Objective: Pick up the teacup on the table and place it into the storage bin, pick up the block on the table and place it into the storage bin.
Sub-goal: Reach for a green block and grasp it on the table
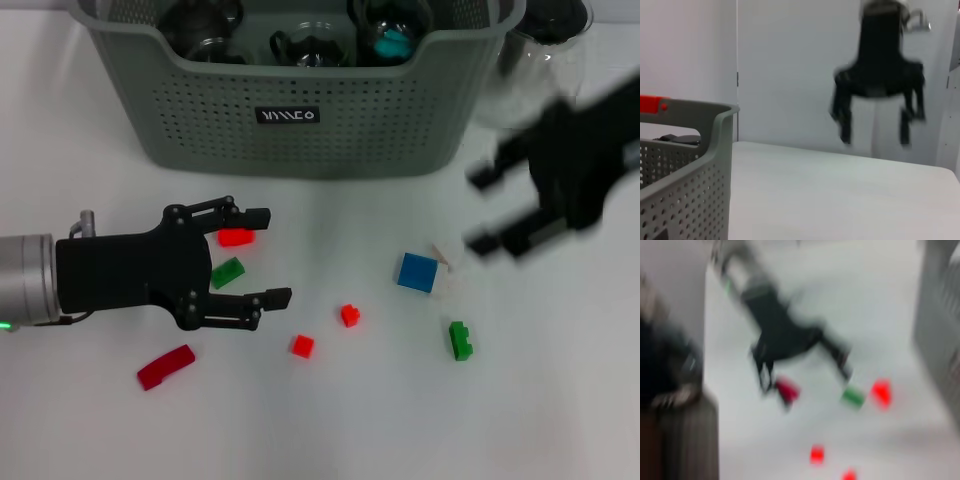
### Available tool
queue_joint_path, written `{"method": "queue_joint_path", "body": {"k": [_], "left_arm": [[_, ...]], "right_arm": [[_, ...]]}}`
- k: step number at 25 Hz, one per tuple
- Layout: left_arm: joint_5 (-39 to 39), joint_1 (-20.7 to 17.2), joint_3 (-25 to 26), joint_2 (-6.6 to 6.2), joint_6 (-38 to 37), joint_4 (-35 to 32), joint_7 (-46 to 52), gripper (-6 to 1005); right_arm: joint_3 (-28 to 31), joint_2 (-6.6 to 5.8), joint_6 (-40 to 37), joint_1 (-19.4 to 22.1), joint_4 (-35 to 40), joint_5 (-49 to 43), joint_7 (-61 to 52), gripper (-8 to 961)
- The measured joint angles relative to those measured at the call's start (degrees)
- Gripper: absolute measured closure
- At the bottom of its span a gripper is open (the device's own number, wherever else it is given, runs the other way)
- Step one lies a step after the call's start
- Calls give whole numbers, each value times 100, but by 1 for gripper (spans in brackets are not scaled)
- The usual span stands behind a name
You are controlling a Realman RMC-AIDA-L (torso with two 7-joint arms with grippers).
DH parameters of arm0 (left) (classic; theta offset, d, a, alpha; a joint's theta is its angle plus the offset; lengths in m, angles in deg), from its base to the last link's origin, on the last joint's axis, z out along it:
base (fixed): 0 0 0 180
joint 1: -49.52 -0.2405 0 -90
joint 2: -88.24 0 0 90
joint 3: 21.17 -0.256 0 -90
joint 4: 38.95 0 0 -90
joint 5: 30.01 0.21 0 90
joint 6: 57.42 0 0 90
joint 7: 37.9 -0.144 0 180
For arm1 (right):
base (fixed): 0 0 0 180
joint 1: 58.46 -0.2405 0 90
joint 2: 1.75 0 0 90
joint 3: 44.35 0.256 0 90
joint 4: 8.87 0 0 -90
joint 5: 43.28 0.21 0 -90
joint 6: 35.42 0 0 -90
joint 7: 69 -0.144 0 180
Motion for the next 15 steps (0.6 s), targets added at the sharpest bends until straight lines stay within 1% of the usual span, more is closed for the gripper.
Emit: {"method": "queue_joint_path", "body": {"k": [2, 4, 6, 7, 8, 11, 15], "left_arm": [[12, 0, 3, -4, 3, -4, -4, 111], [30, 5, 7, -9, 12, -7, -5, 112], [56, 10, 18, -10, 32, -8, -8, 112], [63, 9, 32, -10, 42, -8, -14, 112], [69, 8, 45, -10, 57, -5, -20, 112], [71, -8, 64, -2, 130, 5, -34, 112], [64, -20, 69, 16, 189, 35, -35, 112]], "right_arm": [[-402, 47, 8, 87, -105, -290, 19, 234], [-627, 174, 20, 65, -311, -637, 103, 235], [-752, 347, 45, -19, -590, -1075, 268, 239], [-838, 410, 103, -71, -751, -1259, 350, 241], [-933, 446, 179, -116, -913, -1377, 401, 243], [-1383, 454, 658, -266, -1558, -1465, 461, 250], [-1885, 438, 1199, -443, -2083, -1554, 502, 258]]}}
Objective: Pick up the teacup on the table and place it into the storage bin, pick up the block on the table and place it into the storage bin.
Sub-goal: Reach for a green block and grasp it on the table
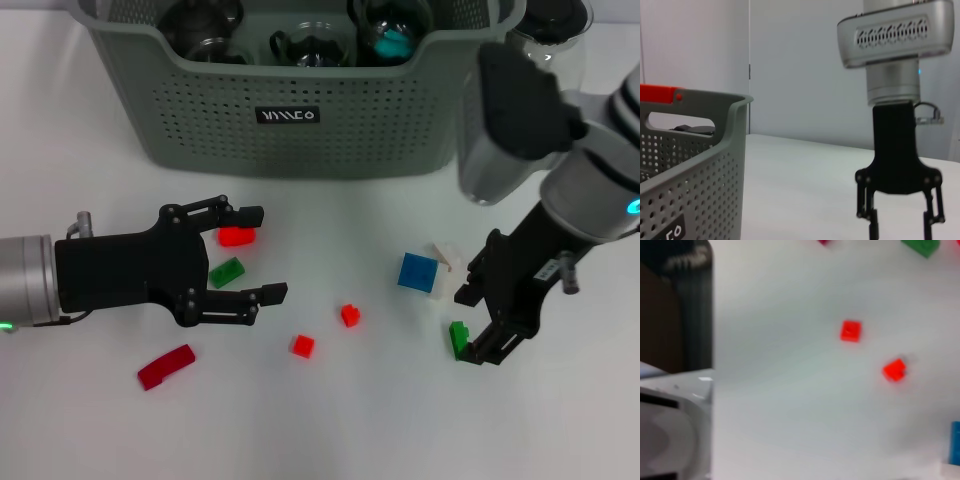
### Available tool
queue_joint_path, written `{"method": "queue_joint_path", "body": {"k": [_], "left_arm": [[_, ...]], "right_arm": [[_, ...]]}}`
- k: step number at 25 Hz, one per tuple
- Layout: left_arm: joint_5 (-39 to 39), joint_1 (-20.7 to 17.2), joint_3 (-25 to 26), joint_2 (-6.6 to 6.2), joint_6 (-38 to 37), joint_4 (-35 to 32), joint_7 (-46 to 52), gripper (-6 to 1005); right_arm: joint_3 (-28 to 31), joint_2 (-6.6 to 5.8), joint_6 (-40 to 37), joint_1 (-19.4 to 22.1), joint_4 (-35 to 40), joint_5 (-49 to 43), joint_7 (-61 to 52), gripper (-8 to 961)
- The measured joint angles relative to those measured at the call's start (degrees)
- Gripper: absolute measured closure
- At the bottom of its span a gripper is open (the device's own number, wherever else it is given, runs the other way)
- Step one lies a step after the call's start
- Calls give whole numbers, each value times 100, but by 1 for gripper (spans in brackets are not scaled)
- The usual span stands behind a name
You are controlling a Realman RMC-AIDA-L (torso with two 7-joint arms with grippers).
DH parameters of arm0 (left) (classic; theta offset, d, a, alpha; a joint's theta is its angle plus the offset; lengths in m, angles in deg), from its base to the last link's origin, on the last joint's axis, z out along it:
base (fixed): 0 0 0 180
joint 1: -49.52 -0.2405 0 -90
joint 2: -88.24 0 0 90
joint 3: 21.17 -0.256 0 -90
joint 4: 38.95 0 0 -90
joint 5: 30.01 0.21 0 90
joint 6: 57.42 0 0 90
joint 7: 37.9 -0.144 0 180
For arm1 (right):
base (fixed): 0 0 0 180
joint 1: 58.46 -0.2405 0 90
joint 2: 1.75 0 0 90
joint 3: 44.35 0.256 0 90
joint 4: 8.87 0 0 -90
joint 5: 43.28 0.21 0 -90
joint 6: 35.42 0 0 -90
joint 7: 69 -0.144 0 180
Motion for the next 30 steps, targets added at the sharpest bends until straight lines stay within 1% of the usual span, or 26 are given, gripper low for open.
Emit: {"method": "queue_joint_path", "body": {"k": [3, 4, 11, 17, 19, 30], "left_arm": [[-20, -5, 0, 8, 12, 9, 6, 111], [-26, -4, 0, 14, 31, 10, 14, 111], [-34, -13, 0, 24, 65, 18, 21, 111], [-43, -22, 0, 27, 72, 19, 28, 111], [-52, -23, 0, 26, 72, 19, 29, 111], [-59, -25, 72, 27, 79, 27, 31, 112]], "right_arm": [[-261, 22, 292, -99, -177, -170, -7, 264], [-434, 29, 451, -151, -281, -230, -34, 266], [-846, 42, 725, -204, -509, -241, -58, 281], [-1039, 58, 904, -189, -618, -217, -77, 293], [-1191, 65, 1064, -182, -662, -214, -100, 298], [-1549, 72, 1408, -154, -673, -192, -224, 320]]}}
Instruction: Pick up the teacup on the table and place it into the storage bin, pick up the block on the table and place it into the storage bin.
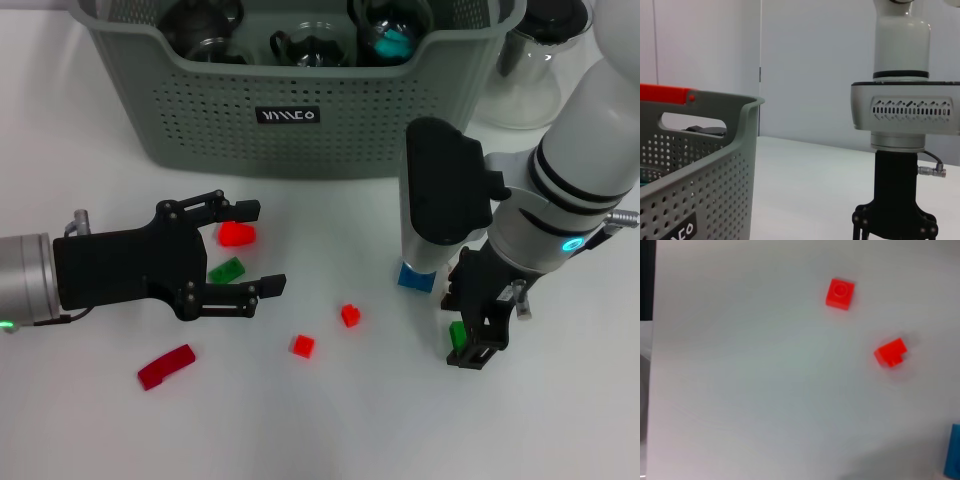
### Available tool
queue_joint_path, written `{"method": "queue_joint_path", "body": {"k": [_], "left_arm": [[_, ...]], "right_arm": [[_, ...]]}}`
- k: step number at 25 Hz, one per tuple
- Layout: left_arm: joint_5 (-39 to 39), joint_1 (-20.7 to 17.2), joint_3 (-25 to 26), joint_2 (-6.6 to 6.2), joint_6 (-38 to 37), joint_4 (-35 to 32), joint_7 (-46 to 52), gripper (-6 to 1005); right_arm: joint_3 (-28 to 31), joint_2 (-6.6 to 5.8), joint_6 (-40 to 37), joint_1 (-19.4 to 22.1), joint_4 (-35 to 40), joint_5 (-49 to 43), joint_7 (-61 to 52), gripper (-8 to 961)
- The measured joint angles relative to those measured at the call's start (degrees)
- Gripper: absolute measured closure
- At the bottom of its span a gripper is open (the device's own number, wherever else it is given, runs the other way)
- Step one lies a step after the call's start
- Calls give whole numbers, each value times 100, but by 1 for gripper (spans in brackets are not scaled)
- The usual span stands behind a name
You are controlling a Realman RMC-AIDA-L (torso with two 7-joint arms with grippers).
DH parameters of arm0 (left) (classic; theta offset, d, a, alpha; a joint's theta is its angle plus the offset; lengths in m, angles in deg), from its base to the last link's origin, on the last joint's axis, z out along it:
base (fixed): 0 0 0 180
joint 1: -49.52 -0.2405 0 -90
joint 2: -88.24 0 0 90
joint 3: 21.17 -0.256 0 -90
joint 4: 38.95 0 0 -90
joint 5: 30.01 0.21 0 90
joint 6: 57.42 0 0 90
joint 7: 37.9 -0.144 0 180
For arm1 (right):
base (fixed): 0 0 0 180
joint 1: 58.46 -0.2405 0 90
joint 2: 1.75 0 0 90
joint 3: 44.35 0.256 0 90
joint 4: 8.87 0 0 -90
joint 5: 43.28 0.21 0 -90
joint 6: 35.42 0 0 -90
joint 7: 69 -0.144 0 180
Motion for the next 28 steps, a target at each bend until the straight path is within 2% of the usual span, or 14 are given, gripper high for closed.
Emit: {"method": "queue_joint_path", "body": {"k": [7, 13, 15, 18, 21, 25, 28], "left_arm": [[1, 0, 4, 0, 0, 1, 0, 112], [8, 0, 20, 0, 8, 1, 0, 112], [24, 0, 38, 0, 8, 0, 0, 112], [34, 0, 63, 0, -20, 0, 0, 111], [17, 0, 62, 0, -54, 0, 0, 111], [9, 1, 61, -6, -62, 0, -13, 112], [9, 5, 59, -1, -55, 0, -36, 112]], "right_arm": [[-159, 1, 25, 12, -14, 1, -41, 335], [-100, -26, -95, 24, 116, 0, -116, 516], [67, -45, -297, 28, 333, -4, -147, 516], [677, -57, -939, 29, 966, -1, -140, 517], [1636, -59, -1745, -136, 1867, 154, -186, 517], [3329, -89, -2472, -825, 2647, 498, -478, 516], [4087, -139, -2153, -1342, 2665, 168, -755, 516]]}}
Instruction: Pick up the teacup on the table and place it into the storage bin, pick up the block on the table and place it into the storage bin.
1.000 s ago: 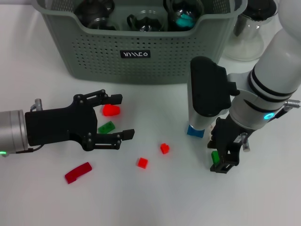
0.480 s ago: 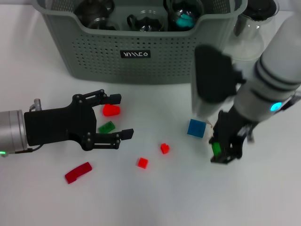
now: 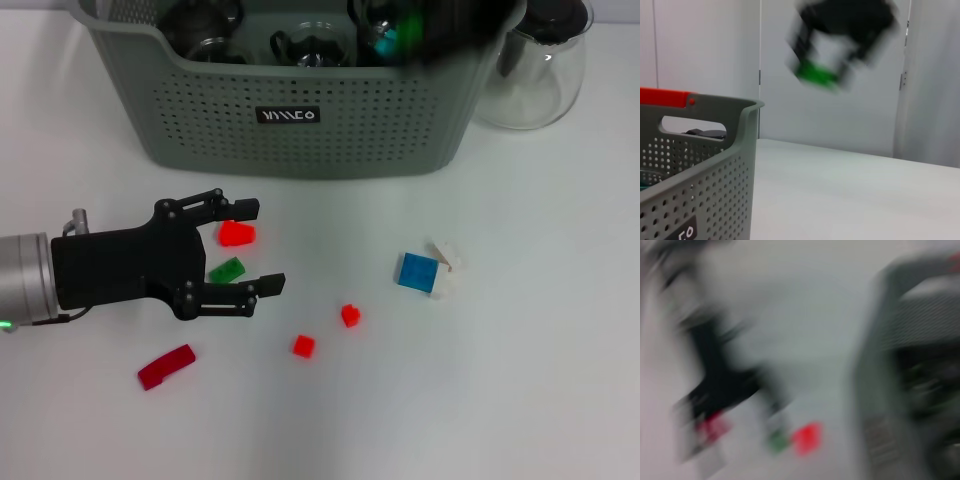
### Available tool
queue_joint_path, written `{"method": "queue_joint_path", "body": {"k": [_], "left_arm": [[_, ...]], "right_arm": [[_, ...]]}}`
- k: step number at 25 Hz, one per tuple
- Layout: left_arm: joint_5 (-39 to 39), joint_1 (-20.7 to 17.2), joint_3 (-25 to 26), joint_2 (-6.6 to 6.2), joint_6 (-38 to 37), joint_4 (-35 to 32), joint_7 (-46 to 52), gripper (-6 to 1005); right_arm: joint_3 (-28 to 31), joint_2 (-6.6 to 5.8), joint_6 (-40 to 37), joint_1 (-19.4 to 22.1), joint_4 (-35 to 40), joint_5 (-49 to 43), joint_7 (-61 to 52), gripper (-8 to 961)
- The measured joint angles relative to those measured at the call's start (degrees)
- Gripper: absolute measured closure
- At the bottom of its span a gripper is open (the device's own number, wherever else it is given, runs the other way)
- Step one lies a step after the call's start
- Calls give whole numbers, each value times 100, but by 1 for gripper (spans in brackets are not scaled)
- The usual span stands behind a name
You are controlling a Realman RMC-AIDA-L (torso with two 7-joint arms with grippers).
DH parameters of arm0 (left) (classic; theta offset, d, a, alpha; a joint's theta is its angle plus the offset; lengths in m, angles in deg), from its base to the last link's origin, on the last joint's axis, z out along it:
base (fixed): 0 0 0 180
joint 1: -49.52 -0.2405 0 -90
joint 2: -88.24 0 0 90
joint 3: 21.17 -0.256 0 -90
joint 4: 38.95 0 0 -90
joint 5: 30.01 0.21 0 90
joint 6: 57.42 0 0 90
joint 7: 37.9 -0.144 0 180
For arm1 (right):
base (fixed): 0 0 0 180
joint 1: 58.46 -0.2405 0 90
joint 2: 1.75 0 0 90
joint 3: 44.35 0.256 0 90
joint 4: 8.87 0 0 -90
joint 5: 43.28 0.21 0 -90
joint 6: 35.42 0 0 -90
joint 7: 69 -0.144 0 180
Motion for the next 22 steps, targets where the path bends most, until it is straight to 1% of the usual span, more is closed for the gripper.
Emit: {"method": "queue_joint_path", "body": {"k": [2, 4, 5, 6, 11, 14, 17, 22], "left_arm": [[0, 7, 0, 1, 6, 0, 0, 111], [-2, 11, 1, 1, 8, 0, 11, 111], [-5, 15, 2, 1, 8, 0, 17, 111], [-7, 16, 5, 1, 7, 0, 22, 111], [-9, 33, 9, 1, 19, 0, 31, 112], [-9, 46, 9, 1, 32, 0, 32, 112], [-9, 55, 9, 1, 33, 0, 33, 112], [-9, 57, 9, 1, 35, 0, 35, 111]], "right_arm": [[184, -26, 556, -262, -190, -416, -177, 517], [136, -40, 1226, -468, -619, -846, -299, 517], [48, -32, 1855, -648, -1161, -1234, -397, 517], [48, -32, 1855, -648, -1161, -1234, -397, 517], [-304, 45, 3589, -996, -2838, -2208, -674, 517], [-535, 51, 4428, -1123, -3668, -2360, -786, 516], [-673, 51, 5048, -1174, -4219, -2398, -835, 516], [-834, 41, 5838, -1192, -4795, -2513, -943, 517]]}}
